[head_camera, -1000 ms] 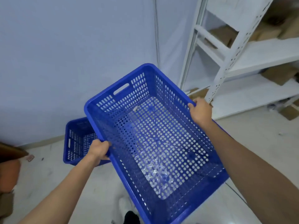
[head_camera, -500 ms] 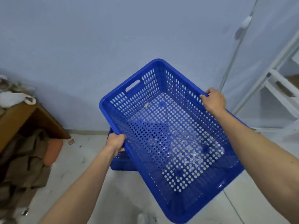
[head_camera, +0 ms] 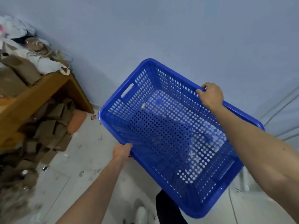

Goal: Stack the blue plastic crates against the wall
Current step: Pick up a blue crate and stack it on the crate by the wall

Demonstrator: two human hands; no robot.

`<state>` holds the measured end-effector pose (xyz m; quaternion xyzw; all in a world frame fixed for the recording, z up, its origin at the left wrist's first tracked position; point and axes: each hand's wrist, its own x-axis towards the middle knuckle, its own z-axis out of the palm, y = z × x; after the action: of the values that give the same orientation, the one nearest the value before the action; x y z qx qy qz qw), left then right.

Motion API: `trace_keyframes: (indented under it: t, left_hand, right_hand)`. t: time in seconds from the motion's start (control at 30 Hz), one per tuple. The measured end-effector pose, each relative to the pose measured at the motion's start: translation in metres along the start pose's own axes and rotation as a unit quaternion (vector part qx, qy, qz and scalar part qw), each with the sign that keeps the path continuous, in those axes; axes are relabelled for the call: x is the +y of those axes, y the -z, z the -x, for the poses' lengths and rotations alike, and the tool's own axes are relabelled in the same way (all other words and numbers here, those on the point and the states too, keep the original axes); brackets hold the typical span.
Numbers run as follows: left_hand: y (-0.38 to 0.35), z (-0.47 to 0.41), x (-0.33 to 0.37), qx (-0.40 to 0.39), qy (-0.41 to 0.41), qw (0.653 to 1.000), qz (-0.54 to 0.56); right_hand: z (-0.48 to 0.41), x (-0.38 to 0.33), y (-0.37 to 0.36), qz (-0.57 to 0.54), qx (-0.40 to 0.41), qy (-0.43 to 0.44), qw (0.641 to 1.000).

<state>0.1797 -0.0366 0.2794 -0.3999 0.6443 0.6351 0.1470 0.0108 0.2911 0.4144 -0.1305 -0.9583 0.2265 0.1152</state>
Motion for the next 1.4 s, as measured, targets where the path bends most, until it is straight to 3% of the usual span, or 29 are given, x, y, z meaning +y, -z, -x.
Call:
trace_keyframes:
  t: [0.3, 0.67, 1.03, 1.4]
  left_hand:
    - [-0.052, -0.06, -0.01, 0.07, 0.125, 0.989, 0.048]
    - [-0.111, -0.12, -0.038, 0.127, 0.202, 0.967, 0.092]
    - [-0.129, -0.156, -0.054, 0.136, 0.211, 0.961, 0.117]
    - [-0.143, -0.182, -0.061, 0.12, 0.217, 0.963, 0.107]
  right_hand:
    - [-0.095, 0.008, -0.13, 0.05, -0.1, 0.102, 0.988]
    - [-0.159, 0.024, -0.227, 0.128, -0.226, 0.166, 0.951]
    - [-0.174, 0.052, -0.295, 0.152, -0.264, 0.156, 0.94]
    - [-0.191, 0.068, -0.335, 0.196, -0.221, 0.183, 0.938]
